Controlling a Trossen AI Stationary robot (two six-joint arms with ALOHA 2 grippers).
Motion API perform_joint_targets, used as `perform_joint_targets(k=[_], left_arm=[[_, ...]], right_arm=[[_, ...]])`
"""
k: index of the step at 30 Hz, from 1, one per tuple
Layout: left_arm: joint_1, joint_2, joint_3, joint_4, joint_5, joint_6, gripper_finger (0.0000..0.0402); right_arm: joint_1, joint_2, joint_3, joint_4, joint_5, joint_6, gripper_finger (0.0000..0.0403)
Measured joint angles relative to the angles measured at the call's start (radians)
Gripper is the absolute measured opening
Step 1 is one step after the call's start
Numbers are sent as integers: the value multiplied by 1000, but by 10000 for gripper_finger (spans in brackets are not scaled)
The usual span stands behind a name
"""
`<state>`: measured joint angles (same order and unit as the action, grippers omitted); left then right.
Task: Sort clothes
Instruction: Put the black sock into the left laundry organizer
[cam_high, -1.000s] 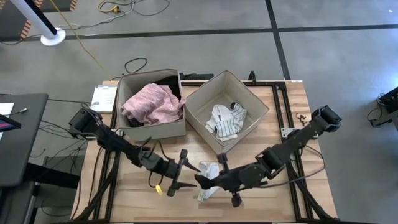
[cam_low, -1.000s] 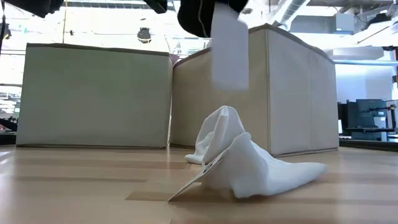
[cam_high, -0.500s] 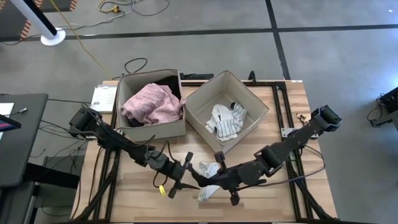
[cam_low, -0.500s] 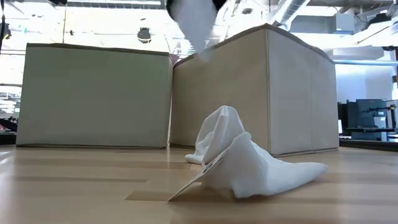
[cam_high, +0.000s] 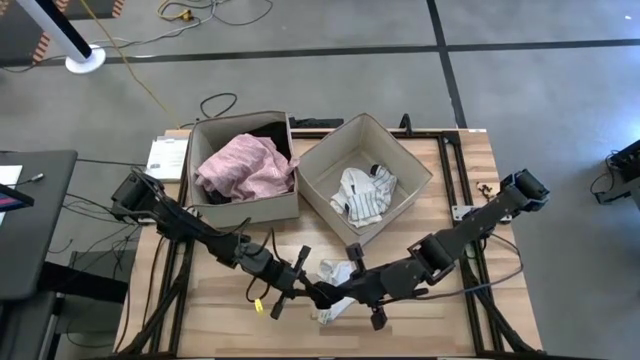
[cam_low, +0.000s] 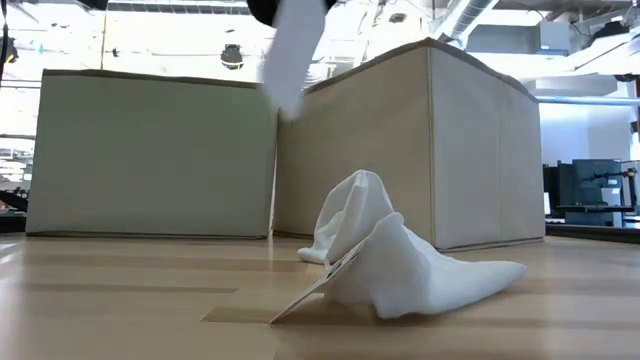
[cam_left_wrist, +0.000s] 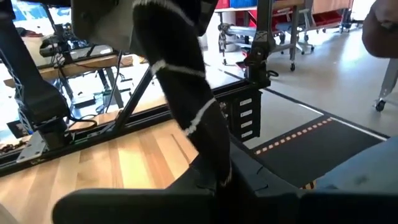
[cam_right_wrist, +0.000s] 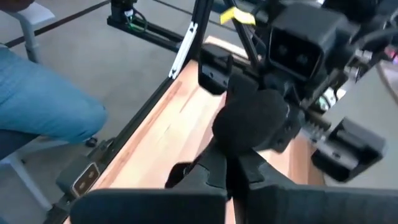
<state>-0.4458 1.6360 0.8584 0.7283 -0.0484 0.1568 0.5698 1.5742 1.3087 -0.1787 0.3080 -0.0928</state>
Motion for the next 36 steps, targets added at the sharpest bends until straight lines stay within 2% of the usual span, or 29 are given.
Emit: perform_joint_targets(k=[4, 7, 14, 20, 23, 31, 36], left_arm=[[0, -13, 0, -23, -7, 19, 3], [0, -47, 0, -76, -38, 39, 2], [0, -208, 1, -283, -146, 104, 1], [-1, -374, 71, -590, -320, 162, 1], [3, -443, 107, -722, -420, 195, 1], [87, -593, 191, -1033, -635, 197, 0], [207, -679, 195, -1128, -698, 194, 0]], right_arm=[[9, 0, 0, -38, 2, 48, 13], [23, 0, 0, -50, 44, 74, 28], [56, 0, 0, -99, 111, 108, 115], [59, 0, 0, -186, 112, 210, 198], [58, 0, -11, -206, 114, 264, 225], [66, 46, -28, -247, 114, 355, 236], [67, 117, -29, -247, 114, 373, 231]])
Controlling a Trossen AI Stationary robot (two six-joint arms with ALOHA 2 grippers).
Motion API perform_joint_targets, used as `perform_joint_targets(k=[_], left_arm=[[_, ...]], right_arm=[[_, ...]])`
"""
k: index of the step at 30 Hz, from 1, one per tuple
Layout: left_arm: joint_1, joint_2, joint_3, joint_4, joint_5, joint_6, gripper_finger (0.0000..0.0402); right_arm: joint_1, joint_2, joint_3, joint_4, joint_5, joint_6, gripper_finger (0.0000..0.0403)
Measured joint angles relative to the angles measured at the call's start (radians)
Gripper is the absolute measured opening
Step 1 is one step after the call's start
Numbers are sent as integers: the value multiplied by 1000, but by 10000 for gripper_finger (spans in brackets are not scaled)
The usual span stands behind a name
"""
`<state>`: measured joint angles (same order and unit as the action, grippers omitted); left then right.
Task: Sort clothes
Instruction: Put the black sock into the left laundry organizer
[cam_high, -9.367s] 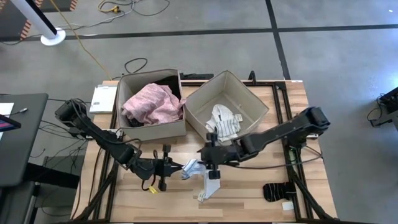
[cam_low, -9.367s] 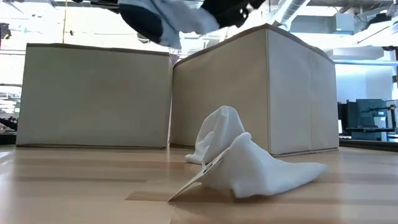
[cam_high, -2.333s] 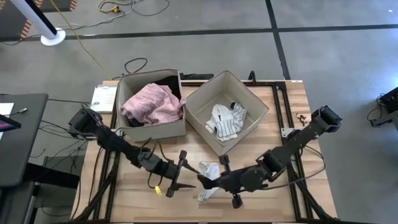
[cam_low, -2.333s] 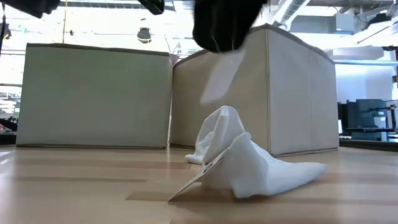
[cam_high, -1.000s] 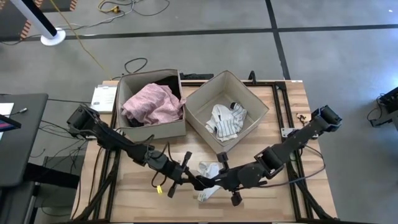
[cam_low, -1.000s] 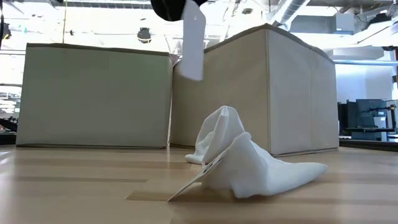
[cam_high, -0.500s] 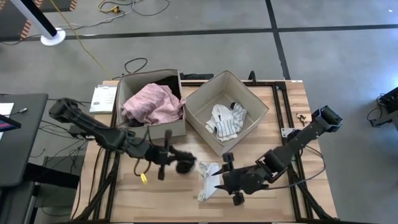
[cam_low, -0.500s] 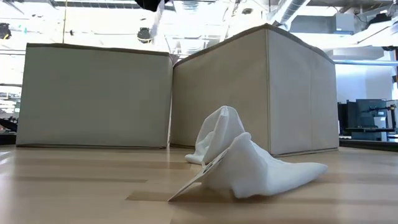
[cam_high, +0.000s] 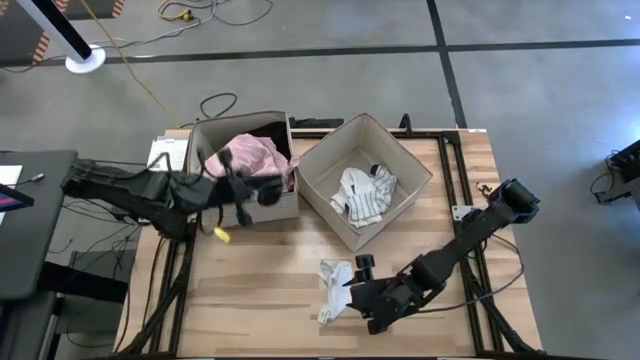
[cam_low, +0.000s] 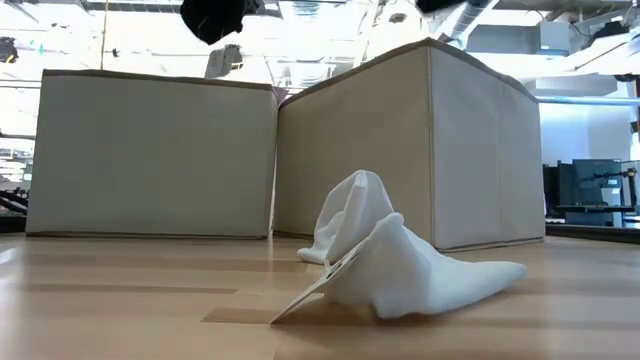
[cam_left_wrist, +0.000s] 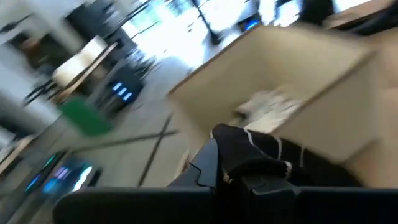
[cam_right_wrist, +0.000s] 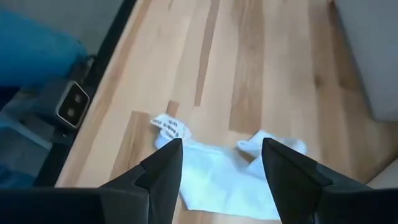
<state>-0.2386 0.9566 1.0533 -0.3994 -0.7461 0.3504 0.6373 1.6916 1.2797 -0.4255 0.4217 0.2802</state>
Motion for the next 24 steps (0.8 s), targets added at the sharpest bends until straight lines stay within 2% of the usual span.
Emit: perform_joint_targets(k=[4, 14, 21, 24], left_arm=[[132, -44, 0, -70, -37, 6, 0], [501, -66, 0, -205, -37, 65, 0], [742, -42, -9, -279, 49, 83, 0], [843, -24, -17, -295, 133, 71, 0]], right_arm=[[1, 60, 0, 5, 0, 31, 228], [23, 131, -2, 37, 0, 89, 225], [36, 129, -2, 74, 24, 90, 225], [37, 130, -2, 72, 25, 102, 225]])
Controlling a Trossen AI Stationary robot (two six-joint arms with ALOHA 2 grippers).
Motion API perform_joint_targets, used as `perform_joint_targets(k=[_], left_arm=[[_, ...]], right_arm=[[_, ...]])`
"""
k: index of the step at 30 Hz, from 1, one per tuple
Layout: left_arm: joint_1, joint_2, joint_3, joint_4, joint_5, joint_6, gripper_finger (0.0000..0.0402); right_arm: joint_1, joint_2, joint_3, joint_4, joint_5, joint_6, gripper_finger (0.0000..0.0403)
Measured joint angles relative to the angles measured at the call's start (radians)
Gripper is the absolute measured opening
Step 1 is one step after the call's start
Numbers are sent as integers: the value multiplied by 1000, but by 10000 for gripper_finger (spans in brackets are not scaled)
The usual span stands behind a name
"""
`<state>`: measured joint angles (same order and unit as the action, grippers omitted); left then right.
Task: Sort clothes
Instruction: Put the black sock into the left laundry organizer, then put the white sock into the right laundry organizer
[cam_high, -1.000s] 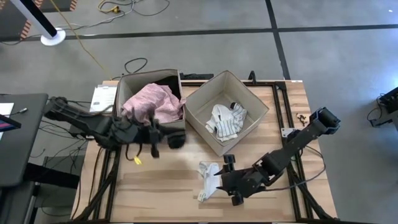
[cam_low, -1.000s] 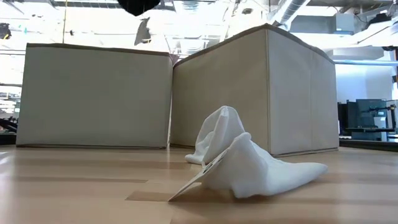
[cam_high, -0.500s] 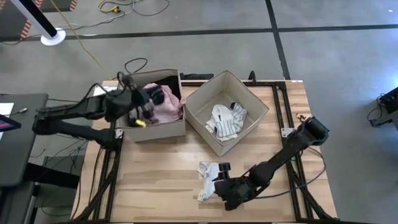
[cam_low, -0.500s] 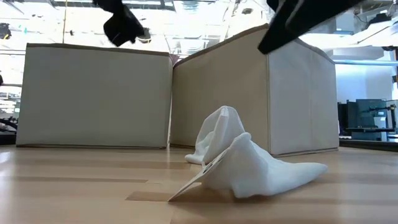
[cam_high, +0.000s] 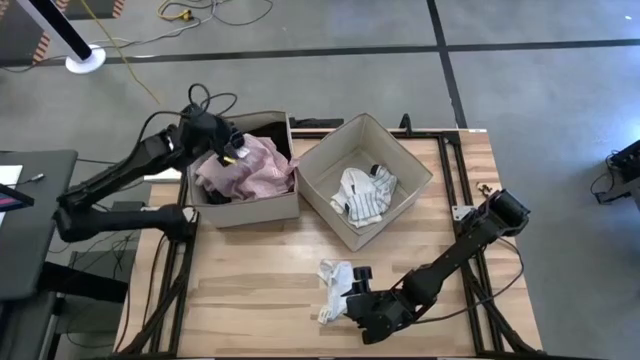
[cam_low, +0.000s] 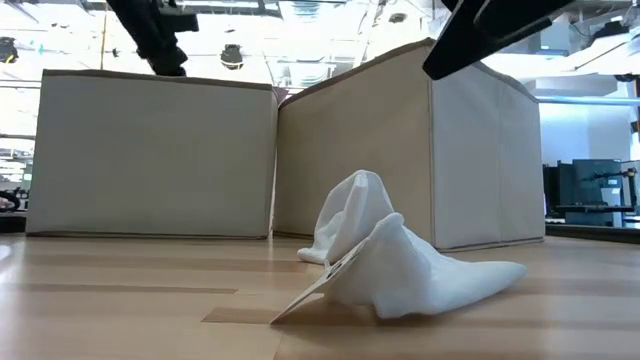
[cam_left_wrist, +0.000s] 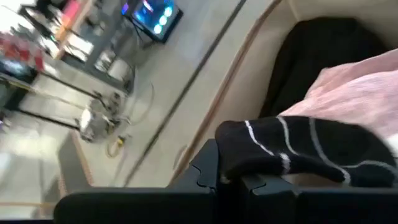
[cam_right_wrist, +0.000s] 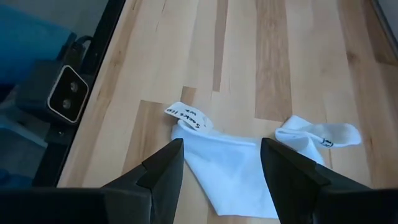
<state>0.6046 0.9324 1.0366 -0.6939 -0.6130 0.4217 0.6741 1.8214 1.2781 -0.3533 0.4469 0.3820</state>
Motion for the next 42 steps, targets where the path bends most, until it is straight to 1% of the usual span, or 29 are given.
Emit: perform_joint_targets(k=[4, 8, 10, 13, 16, 21, 27, 31, 34, 37, 40, 42], left_arm=[[121, 43, -10, 1, 95, -17, 0], [220, 106, -11, -15, 185, -36, 0], [261, 141, -11, -24, 240, -51, 0], [309, 191, -12, -35, 314, -86, 4], [341, 230, -12, -56, 384, -114, 23], [349, 247, -12, -72, 434, -132, 77], [349, 209, -12, -75, 481, -162, 154], [348, 152, -12, -75, 519, -175, 190], [348, 92, -12, -73, 557, -176, 205], [348, 19, -12, -63, 592, -176, 209], [348, -58, -12, -54, 646, -177, 210], [348, -108, -12, -51, 689, -180, 210]], right_arm=[[7, 0, 0, 4, 3, 18, 225], [7, 0, -3, 10, 24, 38, 225], [7, 0, -15, 28, 34, 40, 225], [3, 0, -56, 101, 36, 40, 225], [-7, 0, -102, 149, 36, 44, 225], [-39, 0, -174, 181, 35, 109, 225], [-69, 0, -274, 283, 20, 141, 225], [-84, 0, -341, 388, -8, 167, 225], [-88, 0, -368, 438, -9, 170, 225], [-89, 2, -372, 437, -10, 171, 225], [-99, 35, -371, 470, -17, 170, 225], [-111, 81, -372, 499, -49, 170, 225]])
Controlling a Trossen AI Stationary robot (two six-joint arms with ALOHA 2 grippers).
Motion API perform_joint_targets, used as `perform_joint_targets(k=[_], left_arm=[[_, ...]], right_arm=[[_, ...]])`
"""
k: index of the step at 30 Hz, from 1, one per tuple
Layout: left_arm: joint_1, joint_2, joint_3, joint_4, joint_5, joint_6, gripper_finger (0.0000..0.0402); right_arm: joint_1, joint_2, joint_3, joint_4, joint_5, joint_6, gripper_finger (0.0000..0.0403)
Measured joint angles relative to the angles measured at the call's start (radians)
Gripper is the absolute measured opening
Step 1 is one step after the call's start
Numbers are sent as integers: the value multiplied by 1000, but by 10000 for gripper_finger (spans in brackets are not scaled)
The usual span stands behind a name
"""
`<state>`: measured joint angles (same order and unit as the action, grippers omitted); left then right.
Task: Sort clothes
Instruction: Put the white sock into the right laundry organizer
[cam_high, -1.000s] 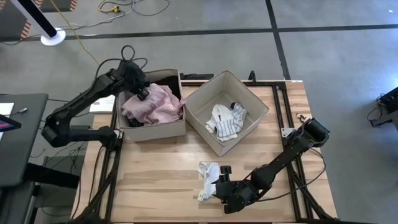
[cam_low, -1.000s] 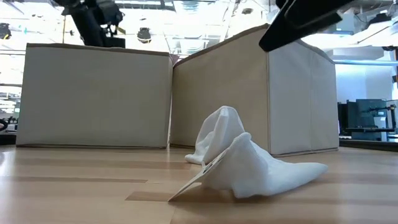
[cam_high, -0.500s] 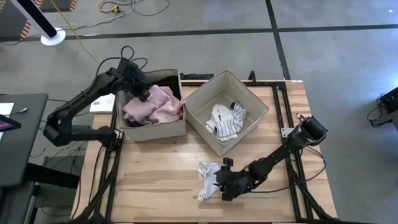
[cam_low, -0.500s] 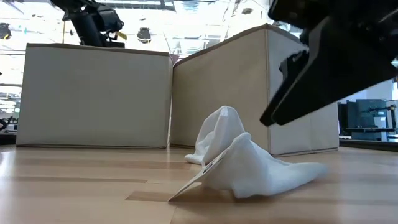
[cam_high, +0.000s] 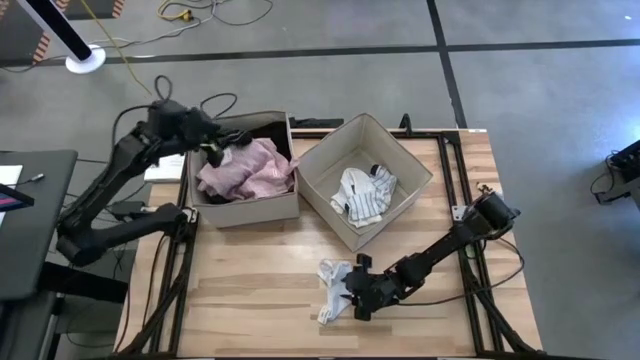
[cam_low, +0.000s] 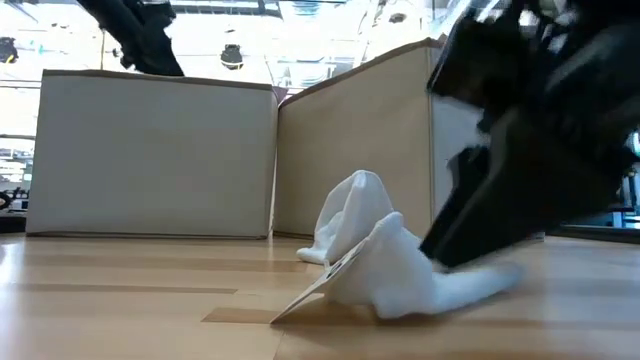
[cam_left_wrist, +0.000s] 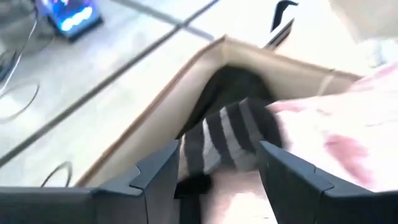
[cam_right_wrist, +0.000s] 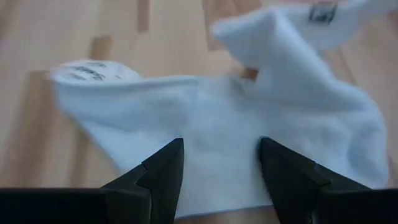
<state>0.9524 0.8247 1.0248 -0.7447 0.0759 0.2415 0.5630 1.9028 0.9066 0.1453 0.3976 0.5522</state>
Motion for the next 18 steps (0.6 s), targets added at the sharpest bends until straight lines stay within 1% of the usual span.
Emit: perform_joint_targets(k=[3, 6, 8, 13, 14, 18], left_arm=[[-1, -71, 0, -1, 53, 0, 210], [-15, -136, 0, -10, 87, 0, 210], [-29, -176, 0, -11, 122, 0, 210], [-71, -263, 0, -15, 268, -17, 210], [-81, -276, 0, -15, 299, -26, 210], [-119, -305, 0, -27, 384, -51, 210]], right_arm=[[-12, 54, 10, 44, -17, 1, 220], [-12, 79, 32, 37, -10, -8, 192], [-8, 81, 49, 30, -9, -35, 155], [-7, 49, 71, -6, -54, -117, 28], [-7, 44, 77, -17, -58, -136, 16], [-7, 20, 111, -35, -57, -179, 13]])
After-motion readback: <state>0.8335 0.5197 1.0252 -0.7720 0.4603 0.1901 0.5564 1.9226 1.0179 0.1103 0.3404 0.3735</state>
